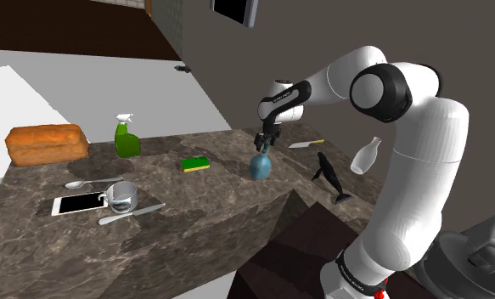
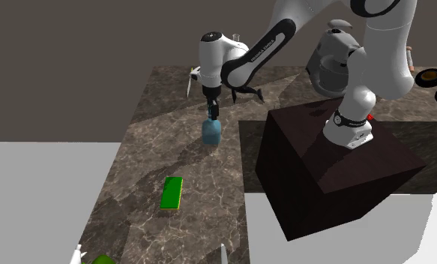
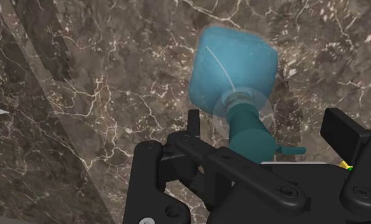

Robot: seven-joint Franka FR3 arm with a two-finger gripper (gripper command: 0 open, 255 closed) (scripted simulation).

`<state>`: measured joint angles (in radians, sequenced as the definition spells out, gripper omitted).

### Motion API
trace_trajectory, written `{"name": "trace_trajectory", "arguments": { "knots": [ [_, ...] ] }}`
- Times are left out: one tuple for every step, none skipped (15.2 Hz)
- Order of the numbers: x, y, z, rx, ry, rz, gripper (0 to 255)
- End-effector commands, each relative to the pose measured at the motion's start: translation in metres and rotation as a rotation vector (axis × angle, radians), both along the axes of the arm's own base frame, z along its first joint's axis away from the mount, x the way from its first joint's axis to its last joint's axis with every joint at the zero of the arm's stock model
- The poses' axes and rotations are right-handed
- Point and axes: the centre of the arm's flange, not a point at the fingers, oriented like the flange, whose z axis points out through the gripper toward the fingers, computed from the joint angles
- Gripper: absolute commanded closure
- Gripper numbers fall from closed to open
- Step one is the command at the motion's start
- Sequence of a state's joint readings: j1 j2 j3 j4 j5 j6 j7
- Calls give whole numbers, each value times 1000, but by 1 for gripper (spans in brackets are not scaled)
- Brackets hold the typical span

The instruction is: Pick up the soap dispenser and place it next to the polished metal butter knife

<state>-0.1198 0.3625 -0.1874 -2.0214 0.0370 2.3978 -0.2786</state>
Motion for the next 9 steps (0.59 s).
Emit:
{"name": "trace_trajectory", "arguments": {
  "knots": [
    [0,0,0,0,0,0,0],
    [0,0,0,0,0,0,0],
    [0,0,0,0,0,0,0],
    [0,0,0,0,0,0,255],
    [0,0,0,0,0,0,255],
    [0,0,0,0,0,0,255],
    [0,0,0,0,0,0,255],
    [0,0,0,0,0,0,255],
    [0,0,0,0,0,0,255]
  ]
}}
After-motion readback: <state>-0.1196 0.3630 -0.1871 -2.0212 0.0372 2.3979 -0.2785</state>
